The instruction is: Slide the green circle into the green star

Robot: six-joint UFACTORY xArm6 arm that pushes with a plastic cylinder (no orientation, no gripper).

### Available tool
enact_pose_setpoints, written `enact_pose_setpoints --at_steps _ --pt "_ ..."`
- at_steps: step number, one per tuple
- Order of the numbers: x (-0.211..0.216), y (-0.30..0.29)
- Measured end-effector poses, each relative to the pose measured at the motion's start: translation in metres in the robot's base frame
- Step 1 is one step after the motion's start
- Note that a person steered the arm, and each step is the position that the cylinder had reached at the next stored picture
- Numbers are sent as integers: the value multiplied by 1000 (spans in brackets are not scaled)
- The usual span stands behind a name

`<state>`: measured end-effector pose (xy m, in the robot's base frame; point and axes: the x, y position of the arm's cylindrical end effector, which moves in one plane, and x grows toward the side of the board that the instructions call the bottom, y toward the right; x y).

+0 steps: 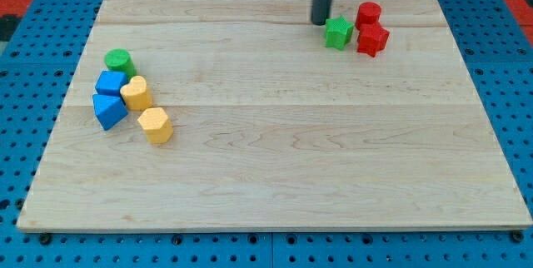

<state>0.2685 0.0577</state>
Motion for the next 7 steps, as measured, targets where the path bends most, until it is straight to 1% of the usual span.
enact_pose_setpoints --at_steps 1,2,3,4,5,6,7 --pt "12 -75" --pt "9 -195" --pt "35 -309" --pt "93 -350" --pt "134 -339" --pt "118 -300" --pt "92 -296"
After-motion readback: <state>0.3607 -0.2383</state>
